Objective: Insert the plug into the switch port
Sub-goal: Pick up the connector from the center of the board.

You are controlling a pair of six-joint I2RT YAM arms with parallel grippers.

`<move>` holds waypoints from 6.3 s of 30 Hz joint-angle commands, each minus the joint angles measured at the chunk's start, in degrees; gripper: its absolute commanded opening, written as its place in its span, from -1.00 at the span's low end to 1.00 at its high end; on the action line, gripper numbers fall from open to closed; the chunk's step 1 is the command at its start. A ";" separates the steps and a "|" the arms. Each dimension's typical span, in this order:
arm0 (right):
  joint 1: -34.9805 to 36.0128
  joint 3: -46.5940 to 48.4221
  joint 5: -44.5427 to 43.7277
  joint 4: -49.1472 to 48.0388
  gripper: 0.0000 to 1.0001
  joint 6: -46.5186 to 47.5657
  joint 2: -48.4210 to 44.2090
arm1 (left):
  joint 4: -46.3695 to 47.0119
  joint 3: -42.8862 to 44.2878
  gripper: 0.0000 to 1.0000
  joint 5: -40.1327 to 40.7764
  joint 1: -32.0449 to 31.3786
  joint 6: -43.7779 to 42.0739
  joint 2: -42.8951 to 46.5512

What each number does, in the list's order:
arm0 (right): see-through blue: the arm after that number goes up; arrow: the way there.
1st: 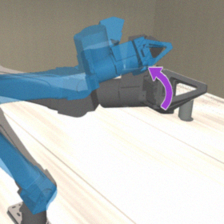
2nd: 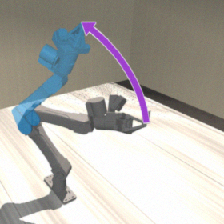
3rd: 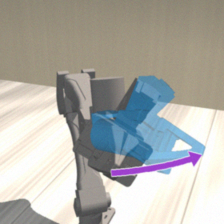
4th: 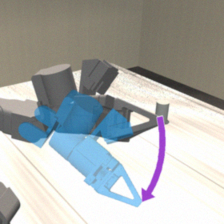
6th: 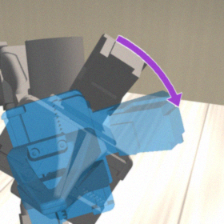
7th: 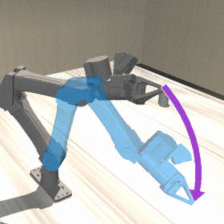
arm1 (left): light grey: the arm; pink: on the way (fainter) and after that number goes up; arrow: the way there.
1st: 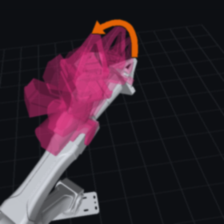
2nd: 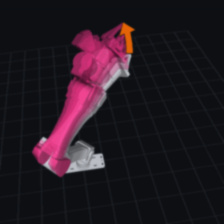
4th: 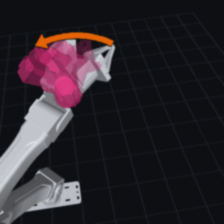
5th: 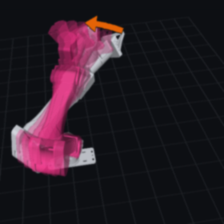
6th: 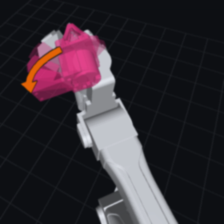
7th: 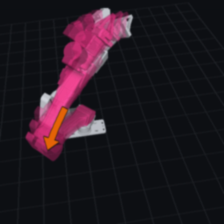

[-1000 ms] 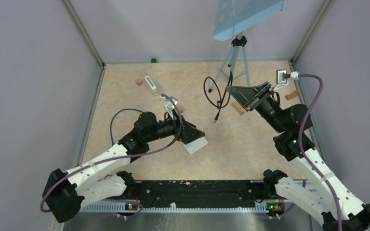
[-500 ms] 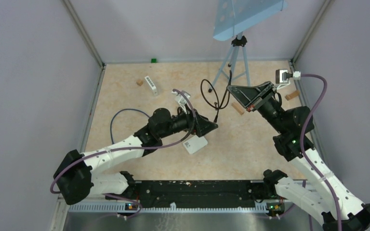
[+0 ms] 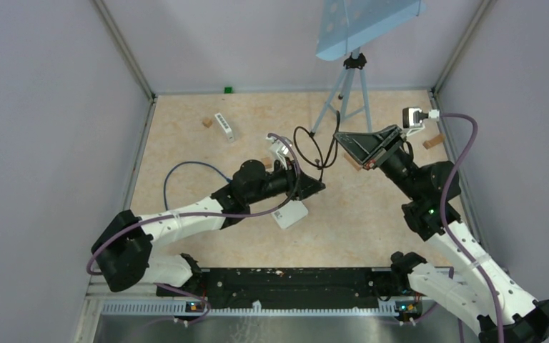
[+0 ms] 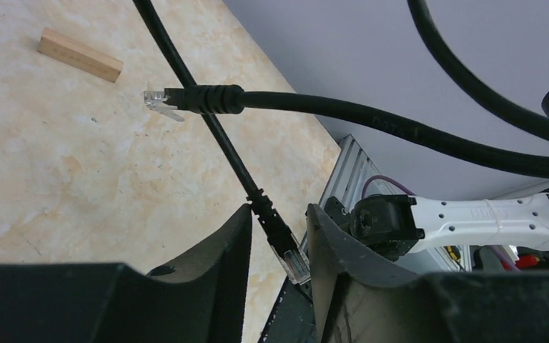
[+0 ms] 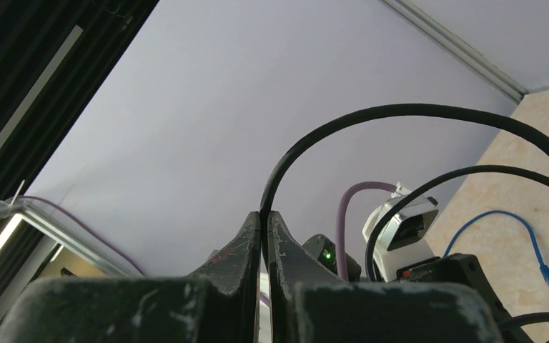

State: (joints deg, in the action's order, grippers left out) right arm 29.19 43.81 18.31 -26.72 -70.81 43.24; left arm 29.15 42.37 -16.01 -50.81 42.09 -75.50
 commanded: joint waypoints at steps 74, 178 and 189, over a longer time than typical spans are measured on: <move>1.77 7.51 34.75 29.48 0.24 77.13 2.99 | -64.16 30.32 -1.00 23.47 -22.35 -69.83 11.79; 65.78 16.76 -25.49 23.65 -1.00 83.02 11.51 | -43.04 12.92 -0.06 -8.19 -22.23 -67.49 50.55; 65.73 16.40 -24.15 23.56 -1.00 83.55 11.47 | -43.07 12.57 -0.52 -8.56 -22.23 -66.05 51.08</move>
State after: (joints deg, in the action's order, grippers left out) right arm 94.13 60.40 -7.44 -1.91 12.86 55.40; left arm -15.18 53.89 -24.12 -73.08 -24.99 -23.92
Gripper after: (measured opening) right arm 0.022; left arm 0.306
